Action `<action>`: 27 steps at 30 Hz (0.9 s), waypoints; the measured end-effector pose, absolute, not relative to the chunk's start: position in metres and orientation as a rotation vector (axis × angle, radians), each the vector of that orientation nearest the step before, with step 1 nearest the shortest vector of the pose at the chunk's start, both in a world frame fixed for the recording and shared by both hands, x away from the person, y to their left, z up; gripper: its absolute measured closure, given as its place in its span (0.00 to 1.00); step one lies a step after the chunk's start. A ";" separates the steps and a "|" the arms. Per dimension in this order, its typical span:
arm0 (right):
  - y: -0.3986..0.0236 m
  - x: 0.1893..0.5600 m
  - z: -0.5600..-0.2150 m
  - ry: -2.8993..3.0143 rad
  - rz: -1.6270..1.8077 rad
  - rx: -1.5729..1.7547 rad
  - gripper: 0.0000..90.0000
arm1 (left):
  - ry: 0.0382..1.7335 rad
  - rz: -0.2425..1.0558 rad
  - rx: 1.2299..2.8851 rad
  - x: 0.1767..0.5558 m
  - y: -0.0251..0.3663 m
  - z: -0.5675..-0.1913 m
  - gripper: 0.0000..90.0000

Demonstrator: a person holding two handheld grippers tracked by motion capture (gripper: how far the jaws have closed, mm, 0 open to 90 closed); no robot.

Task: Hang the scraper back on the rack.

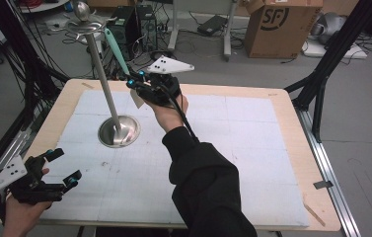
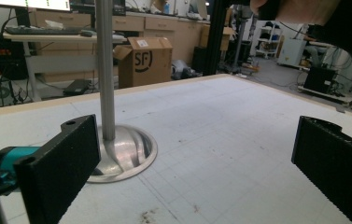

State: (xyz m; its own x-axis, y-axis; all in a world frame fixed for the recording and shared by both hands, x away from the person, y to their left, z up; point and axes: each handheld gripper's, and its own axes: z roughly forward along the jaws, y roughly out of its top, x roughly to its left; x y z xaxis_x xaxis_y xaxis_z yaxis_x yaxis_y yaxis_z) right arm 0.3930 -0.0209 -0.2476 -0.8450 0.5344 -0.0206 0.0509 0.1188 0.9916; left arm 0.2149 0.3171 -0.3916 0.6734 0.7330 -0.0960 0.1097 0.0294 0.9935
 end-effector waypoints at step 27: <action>-0.016 0.393 -0.255 2.022 1.739 0.588 0.73 | 0.739 0.561 1.495 0.211 0.320 -0.392 0.02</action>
